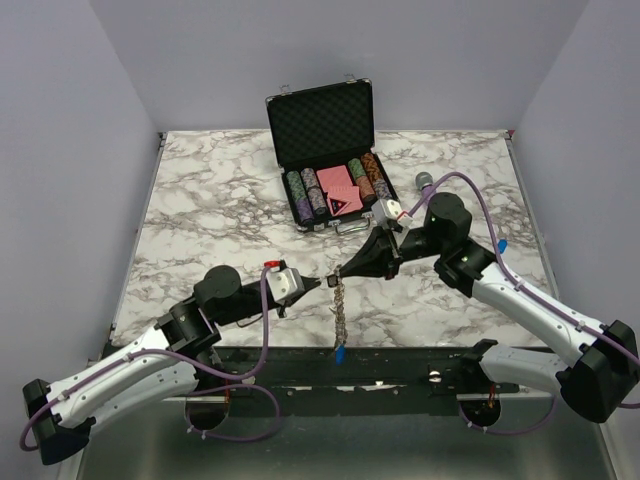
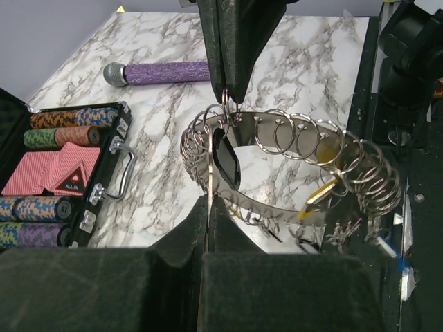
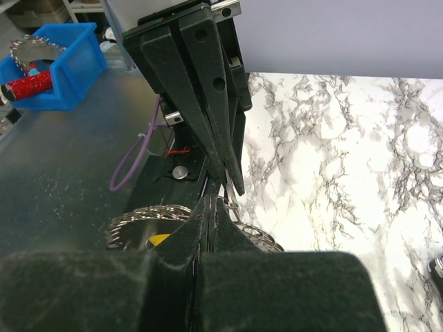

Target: Put the keys on the keyring

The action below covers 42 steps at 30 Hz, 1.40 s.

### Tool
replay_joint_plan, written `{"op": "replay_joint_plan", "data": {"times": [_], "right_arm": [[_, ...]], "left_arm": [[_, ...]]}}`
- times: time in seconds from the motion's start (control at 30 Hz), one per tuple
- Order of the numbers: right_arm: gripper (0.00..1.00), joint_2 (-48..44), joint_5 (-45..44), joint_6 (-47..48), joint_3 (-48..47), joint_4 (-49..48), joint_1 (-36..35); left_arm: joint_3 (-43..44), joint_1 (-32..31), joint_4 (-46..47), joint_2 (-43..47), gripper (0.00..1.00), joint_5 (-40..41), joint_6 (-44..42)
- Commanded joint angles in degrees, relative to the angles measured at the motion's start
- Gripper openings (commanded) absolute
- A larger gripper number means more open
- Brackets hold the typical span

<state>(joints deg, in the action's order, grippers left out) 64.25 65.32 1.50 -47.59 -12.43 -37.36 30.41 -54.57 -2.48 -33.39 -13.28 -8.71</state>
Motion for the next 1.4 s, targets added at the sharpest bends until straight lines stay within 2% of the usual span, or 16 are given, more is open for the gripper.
{"op": "replay_joint_plan", "data": {"times": [0.0, 0.37, 0.83, 0.87, 0.93, 1.0, 1.2, 1.3, 1.37], "right_arm": [[0.0, -0.9, 1.1, -1.3, 0.6, -4.4, 0.5], [0.0, -1.0, 0.3, -7.9, 2.4, -10.0, 1.0], [0.0, -1.1, 0.7, -10.8, 4.4, -12.5, 1.0], [0.0, -1.2, 0.6, -10.9, 4.4, -12.5, 1.0], [0.0, -1.3, 0.4, -10.6, 4.4, -12.3, 0.9], [0.0, -1.4, 0.6, -10.4, 4.5, -11.7, 0.9], [0.0, -1.5, 1.9, -7.3, 4.3, -8.6, 0.9], [0.0, -1.1, 3.9, -2.4, 3.0, -4.3, 1.0], [0.0, -0.8, 5.6, 3.1, 1.1, 0.9, 0.9]], "left_arm": [[-0.1, -0.8, -1.3, 0.5, 0.0, 2.3, 2.6], [-1.2, -2.3, -0.8, -1.2, 0.0, 1.8, 5.7], [-1.4, -3.1, -0.4, -5.2, 0.0, 2.3, 7.3], [-1.4, -3.1, -0.4, -5.1, 0.03, 2.5, 7.5], [-1.5, -3.1, -0.2, -4.4, 0.23, 4.0, 8.4], [-2.3, -3.1, 0.8, -2.1, 0.38, 5.5, 10.0], [-7.0, -3.0, 6.7, 9.3, 0.76, 7.7, 12.1], [-10.4, -3.0, 12.2, 13.7, 0.98, 7.2, 13.0], [-12.7, -2.9, 17.2, 15.4, 0.99, 8.1, 15.5]]}}
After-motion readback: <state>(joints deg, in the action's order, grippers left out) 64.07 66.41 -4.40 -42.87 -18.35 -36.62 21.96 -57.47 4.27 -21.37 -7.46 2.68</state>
